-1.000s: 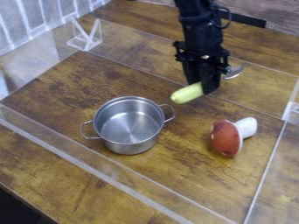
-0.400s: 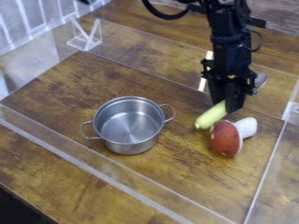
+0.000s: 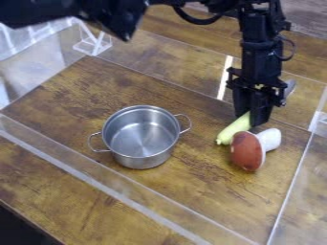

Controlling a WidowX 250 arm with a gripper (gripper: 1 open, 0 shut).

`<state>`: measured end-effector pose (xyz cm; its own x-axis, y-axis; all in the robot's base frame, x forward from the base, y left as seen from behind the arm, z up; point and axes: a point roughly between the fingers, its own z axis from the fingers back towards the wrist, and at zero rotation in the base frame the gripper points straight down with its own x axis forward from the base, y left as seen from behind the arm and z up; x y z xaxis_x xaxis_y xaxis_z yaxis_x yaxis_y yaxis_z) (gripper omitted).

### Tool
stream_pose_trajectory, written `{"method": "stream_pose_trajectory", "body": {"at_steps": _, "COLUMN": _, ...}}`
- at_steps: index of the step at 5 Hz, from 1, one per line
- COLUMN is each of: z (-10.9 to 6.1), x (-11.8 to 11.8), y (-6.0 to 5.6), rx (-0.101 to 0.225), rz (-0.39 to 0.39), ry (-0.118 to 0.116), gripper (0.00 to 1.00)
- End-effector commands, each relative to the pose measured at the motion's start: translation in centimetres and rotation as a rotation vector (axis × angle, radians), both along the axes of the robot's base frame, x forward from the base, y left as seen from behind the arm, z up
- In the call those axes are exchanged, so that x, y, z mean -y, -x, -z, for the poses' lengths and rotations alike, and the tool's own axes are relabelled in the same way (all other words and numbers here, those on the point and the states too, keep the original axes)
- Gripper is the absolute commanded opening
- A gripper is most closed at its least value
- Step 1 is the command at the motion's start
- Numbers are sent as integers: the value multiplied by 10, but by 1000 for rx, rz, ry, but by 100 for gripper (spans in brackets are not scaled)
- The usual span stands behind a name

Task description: Move the green spoon to the right

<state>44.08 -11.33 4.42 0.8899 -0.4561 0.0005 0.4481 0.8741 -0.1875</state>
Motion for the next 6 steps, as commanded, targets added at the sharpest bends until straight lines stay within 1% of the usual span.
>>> {"method": "stream_pose_trajectory", "body": {"at_steps": 1, "z": -22, "x": 2, "y": -11, "rx": 33, "rz": -10, "ry": 5, "gripper": 0}}
{"method": "stream_pose_trajectory", "body": {"at_steps": 2, "z": -22, "x": -1, "y": -12, "rx": 4, "rz": -16, "ry": 8, "gripper": 0}}
{"method": "stream_pose_trajectory", "body": {"at_steps": 5, "z": -29, "x": -7, "y": -6, "rx": -65, "rz": -27, "ry": 45, "gripper": 0}}
{"method": "stream_pose_trajectory", "body": {"at_steps": 6, "z": -31, "x": -9, "y": -3, "rx": -92, "rz": -28, "ry": 48, "gripper": 0}}
